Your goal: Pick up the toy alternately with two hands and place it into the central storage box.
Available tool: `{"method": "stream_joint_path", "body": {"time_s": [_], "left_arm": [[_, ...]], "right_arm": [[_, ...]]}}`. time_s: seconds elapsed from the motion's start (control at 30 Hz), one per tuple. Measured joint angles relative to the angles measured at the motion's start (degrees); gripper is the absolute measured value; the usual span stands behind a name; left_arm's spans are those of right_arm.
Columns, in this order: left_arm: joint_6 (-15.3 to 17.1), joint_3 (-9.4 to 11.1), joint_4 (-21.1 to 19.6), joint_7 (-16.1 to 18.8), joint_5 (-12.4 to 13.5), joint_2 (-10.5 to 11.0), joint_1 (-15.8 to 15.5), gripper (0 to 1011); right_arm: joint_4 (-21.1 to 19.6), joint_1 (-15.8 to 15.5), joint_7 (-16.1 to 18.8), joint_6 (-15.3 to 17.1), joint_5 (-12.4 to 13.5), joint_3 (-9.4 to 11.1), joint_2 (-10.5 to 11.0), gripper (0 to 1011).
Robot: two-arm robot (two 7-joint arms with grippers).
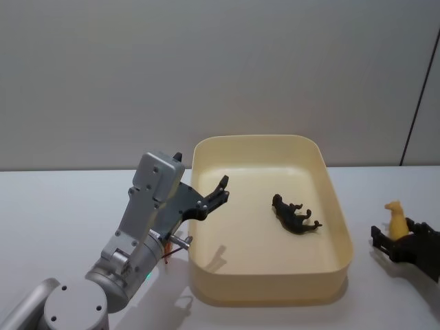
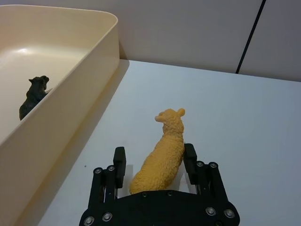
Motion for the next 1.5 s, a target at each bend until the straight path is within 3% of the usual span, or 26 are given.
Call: {"method": "stream_joint_path", "body": {"time_s": [0.5,1.0,1.2,1.5], "left_arm": [[0.00,0.00,0.00,0.00,0.00,0.00,0.00,1001],[0.00,0.00,0.00,0.00,0.00,0.00,0.00,1001],[0.00,0.00,0.00,0.00,0.00,0.00,0.00,1001],[0.00,0.00,0.00,0.00,0.00,0.00,0.00,1001]], "right_arm": [[-0.80,-0.51,-0.68,-1.88,-0.46,0.16,0.20,352],[-3.28,1.34,0.92,-7.99,-1.72,0.40,0.09,347],[-3.70,4.05,4.21,-9.53,-1.89,-0.10,-0.70,347],[-2.39,8.00,9.40,-9.13,-2.09,-1.41,-2.41,347]]}}
